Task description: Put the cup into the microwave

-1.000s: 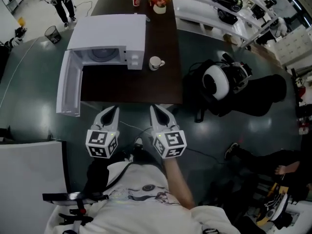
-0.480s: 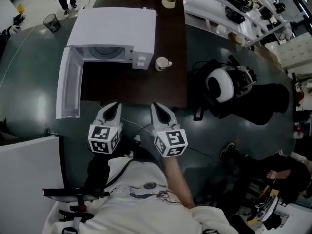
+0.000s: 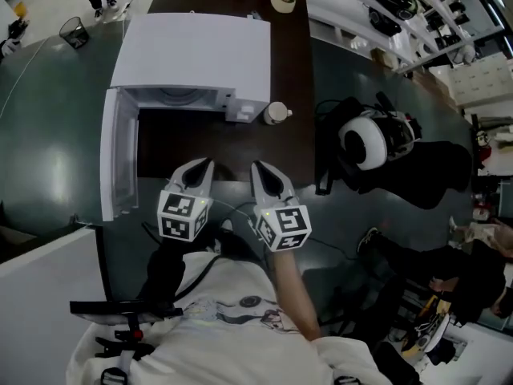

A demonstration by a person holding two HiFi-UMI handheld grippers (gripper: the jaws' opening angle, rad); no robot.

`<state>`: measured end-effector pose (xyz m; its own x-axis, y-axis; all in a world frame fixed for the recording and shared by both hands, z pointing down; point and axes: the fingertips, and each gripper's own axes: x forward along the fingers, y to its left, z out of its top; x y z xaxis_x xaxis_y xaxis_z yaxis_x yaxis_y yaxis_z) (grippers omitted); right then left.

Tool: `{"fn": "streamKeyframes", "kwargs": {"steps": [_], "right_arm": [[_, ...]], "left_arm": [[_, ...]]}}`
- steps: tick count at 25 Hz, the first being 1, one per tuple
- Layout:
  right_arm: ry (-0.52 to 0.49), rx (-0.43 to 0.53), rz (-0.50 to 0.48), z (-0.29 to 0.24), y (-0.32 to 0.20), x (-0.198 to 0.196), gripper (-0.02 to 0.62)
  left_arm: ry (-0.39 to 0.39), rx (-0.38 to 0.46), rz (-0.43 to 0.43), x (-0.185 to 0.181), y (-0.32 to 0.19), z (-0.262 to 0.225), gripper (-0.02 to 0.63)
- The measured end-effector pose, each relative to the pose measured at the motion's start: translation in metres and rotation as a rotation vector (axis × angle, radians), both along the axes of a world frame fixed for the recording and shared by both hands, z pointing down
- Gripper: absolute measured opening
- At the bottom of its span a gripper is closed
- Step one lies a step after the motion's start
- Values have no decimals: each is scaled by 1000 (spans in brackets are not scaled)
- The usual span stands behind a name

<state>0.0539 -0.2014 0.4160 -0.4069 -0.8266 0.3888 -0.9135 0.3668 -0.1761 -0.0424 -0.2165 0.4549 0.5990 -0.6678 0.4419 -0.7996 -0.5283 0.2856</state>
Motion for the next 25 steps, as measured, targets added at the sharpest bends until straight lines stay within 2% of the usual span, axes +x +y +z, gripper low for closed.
{"fn": "streamKeyframes", "kwargs": {"steps": [5,9,17,25], "right_arm": [[1,-51,30,19,-5,8,2],[-13,-90,50,40,-10,27,2],[-39,-179,54,84,-48,83,2],[-7,-237,39,125,-76,119,3]], "left_arm": [[2,-51,42,13,-9,21,0],[-25,-83,51,24,-16,39,0],[-105,-160,-7,26,-39,67,0],[-143,-248,-36,43,-59,107,0]]}}
